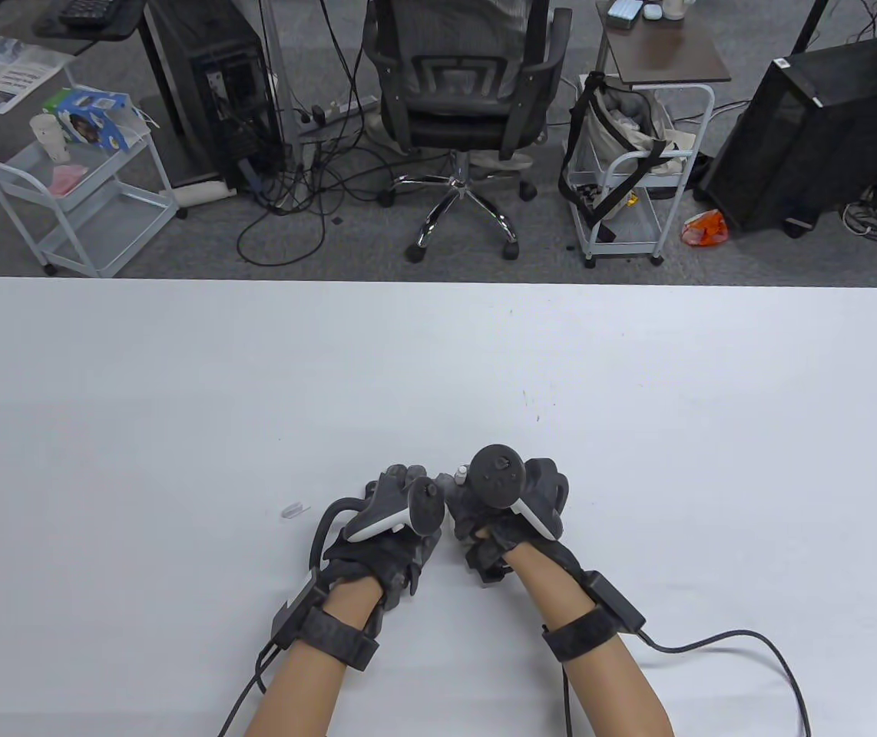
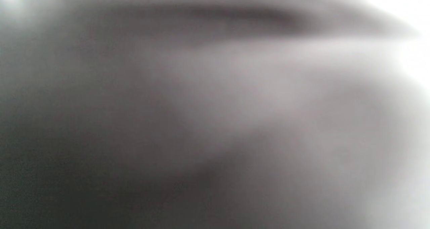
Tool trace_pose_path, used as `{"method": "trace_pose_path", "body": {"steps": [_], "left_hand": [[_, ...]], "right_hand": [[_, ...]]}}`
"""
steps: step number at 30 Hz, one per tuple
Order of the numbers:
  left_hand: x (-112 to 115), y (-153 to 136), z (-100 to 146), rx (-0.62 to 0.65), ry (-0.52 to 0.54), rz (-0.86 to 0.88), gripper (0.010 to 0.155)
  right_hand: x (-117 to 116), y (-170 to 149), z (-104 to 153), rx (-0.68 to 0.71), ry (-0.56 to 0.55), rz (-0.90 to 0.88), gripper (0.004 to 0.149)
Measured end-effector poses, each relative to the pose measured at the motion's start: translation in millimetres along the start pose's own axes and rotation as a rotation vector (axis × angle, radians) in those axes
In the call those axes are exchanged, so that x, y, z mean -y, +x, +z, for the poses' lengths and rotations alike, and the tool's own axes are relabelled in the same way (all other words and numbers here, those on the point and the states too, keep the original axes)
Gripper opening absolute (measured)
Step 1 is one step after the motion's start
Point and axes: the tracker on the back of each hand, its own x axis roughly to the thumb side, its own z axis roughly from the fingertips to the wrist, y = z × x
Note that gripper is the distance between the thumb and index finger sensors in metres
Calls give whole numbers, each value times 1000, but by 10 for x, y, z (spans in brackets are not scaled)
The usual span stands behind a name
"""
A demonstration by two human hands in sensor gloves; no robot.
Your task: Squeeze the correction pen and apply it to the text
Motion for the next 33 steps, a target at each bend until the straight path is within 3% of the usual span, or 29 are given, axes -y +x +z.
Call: {"method": "trace_pose_path", "body": {"steps": [33], "left_hand": [[0, 0, 0, 0, 0, 0, 67]], "right_hand": [[-31, 38, -7, 13, 3, -5, 39]]}}
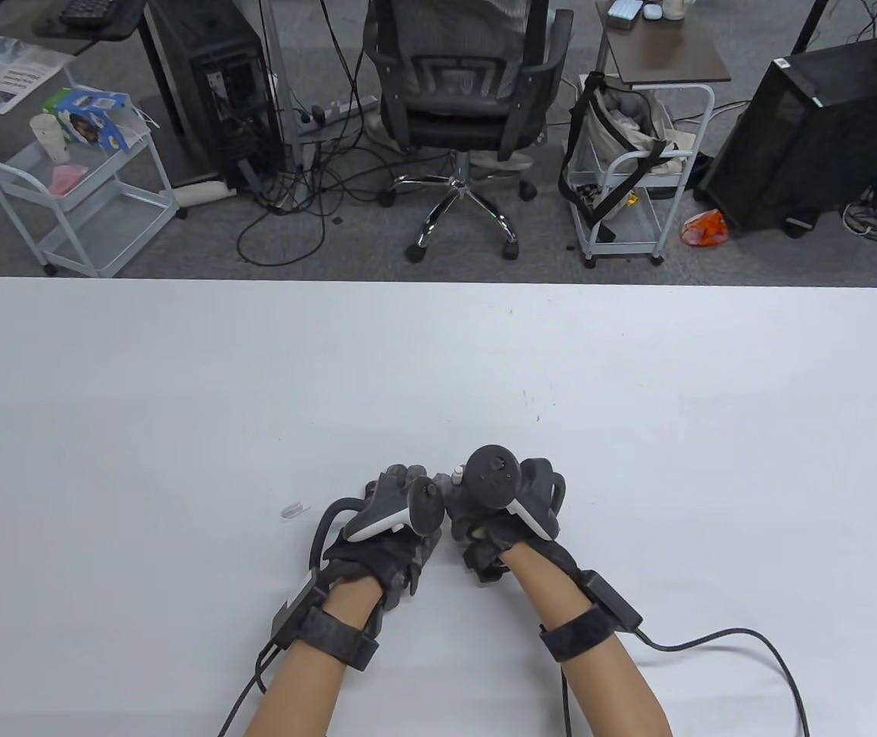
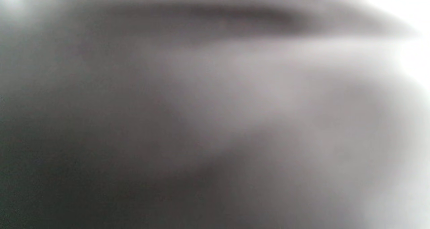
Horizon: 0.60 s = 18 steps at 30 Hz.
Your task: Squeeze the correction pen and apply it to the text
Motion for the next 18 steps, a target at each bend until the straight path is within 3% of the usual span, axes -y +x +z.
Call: {"method": "trace_pose_path", "body": {"steps": [9, 18], "left_hand": [[2, 0, 0, 1, -2, 2, 67], [2, 0, 0, 1, -2, 2, 67]], "right_hand": [[73, -73, -7, -32, -14, 51, 39], [25, -50, 1, -26, -25, -12, 40]]}}
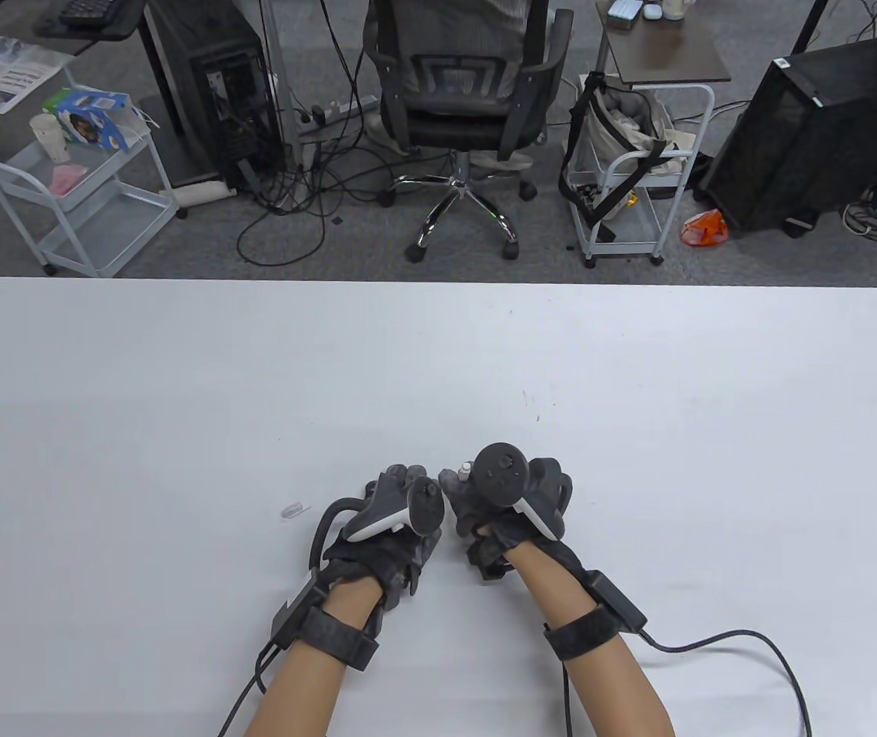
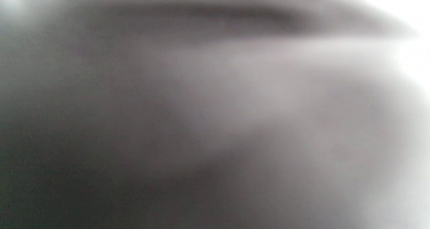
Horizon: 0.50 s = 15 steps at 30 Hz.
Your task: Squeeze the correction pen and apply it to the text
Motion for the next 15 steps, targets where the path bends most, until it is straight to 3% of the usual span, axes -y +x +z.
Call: {"method": "trace_pose_path", "body": {"steps": [15], "left_hand": [[2, 1, 1, 1, -2, 2, 67]], "right_hand": [[34, -47, -7, -20, -3, 40, 39]]}}
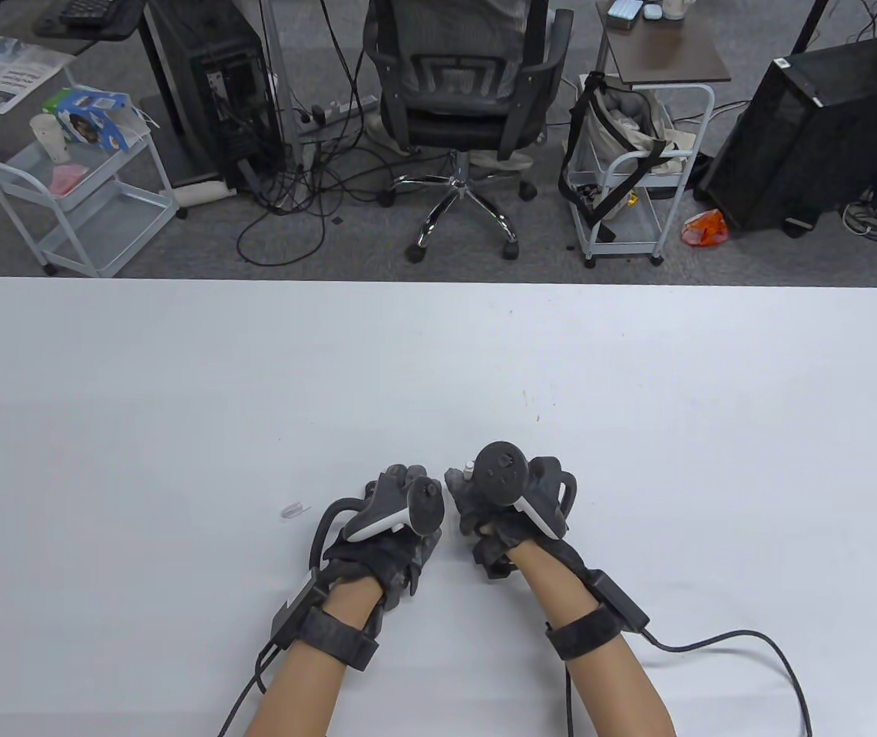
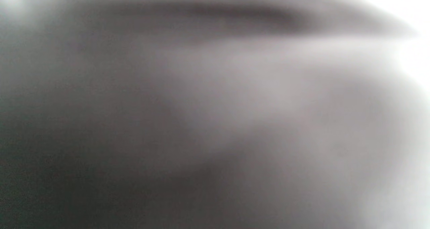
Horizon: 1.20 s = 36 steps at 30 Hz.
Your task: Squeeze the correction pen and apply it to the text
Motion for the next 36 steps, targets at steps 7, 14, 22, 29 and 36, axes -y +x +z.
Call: {"method": "trace_pose_path", "body": {"steps": [7, 14, 22, 29, 36], "left_hand": [[0, -1, -1, 0, 0, 0, 67], [0, -1, -1, 0, 0, 0, 67], [0, -1, -1, 0, 0, 1, 67], [1, -4, 1, 2, -1, 2, 67], [1, -4, 0, 1, -1, 2, 67]], "right_hand": [[-20, 59, 9, 24, 3, 3, 39], [7, 15, 4, 9, 2, 17, 39], [-21, 93, 26, 49, 13, 16, 39], [39, -3, 13, 12, 11, 36, 39], [-22, 67, 28, 29, 11, -14, 39]]}}
